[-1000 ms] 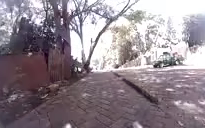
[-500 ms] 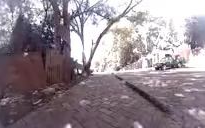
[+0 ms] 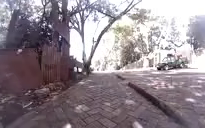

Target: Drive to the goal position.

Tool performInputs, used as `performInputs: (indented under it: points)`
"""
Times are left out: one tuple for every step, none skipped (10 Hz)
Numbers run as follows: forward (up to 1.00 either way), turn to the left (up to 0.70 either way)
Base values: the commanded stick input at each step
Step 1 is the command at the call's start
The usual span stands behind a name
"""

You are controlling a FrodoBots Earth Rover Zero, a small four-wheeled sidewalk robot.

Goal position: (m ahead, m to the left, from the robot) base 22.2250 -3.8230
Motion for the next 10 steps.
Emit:
performInputs:
  points:
    - [0.7,-0.02]
    - [0.7,-0.06]
    - [0.7,-0.12]
    - [0.7,-0.24]
    - [0.7,0.0]
    - [0.7,0.0]
    - [0.7,0.0]
    - [0.7,0.0]
    - [0.7,0.0]
    - [0.7,0.0]
